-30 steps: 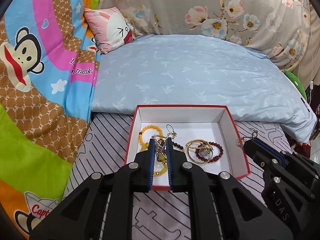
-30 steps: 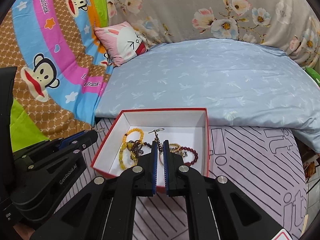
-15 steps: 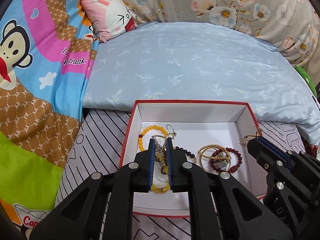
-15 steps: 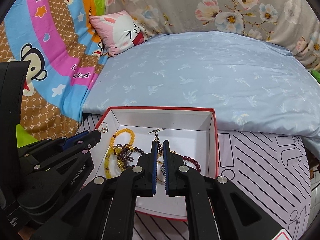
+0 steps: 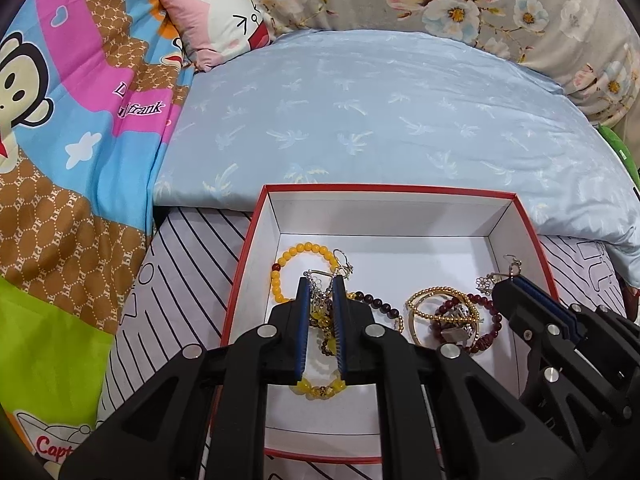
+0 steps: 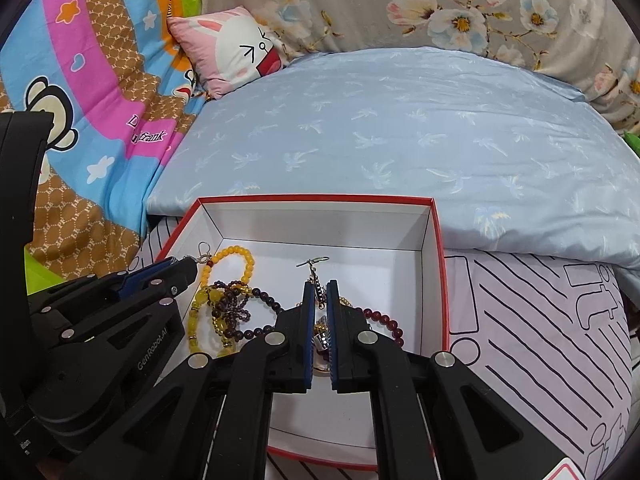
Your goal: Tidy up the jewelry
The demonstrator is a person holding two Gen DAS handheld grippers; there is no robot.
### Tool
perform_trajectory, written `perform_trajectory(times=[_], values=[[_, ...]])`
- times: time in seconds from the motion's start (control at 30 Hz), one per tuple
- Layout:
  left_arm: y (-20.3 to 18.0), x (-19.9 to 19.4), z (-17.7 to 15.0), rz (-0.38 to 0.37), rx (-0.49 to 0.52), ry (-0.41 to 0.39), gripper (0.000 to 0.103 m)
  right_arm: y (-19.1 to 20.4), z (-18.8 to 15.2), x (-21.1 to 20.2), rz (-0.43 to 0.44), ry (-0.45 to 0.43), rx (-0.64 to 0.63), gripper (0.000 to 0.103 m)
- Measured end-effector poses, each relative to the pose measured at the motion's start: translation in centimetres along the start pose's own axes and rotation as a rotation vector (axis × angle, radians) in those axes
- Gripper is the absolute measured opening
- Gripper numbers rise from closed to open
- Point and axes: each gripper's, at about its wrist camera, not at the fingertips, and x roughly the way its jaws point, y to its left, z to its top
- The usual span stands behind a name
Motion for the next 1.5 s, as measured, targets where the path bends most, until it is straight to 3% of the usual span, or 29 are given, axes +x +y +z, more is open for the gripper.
perform_trajectory(times=[0.27, 0.4, 0.6, 0.7, 0.83, 1.37, 1.5], values=[[-0.1, 0.3, -0.2, 0.003, 0.000, 0.006, 0.012, 0.0, -0.2, 0.3, -0.004, 0.008, 0.000, 0.006], [0.1, 0.1, -0.3, 0.017, -0.011, -0.002, 0.018, 0.2, -0.3, 0.0, -0.017, -0.004, -0.005, 0.018], [0.1, -0.6, -0.7, 0.026, -0.011, 0.001, 0.020, 0.5, -0.8, -0.9, -0.026, -0.007, -0.007, 0.019], [0.2, -1.2, -1.0, 0.027, -0.013, 0.003, 0.021, 0.6, -1.1, -1.7, -0.036, -0.013, -0.008, 0.026], [0.1, -2.5, -1.4, 0.032, -0.013, -0.007, 0.033, 0.6, -1.6, -3.1, -0.046, -0.024, 0.000, 0.032], [-0.3, -8.5, -5.5, 0.040, 0.008, -0.033, 0.044, 1.3, -5.9, -9.9, -0.111, -0.054, 0.013, 0.046], [0.0, -9.9, -6.9, 0.055, -0.004, -0.041, 0.054, 1.3, -7.3, -11.5, -0.144, -0.068, 0.018, 0.056]])
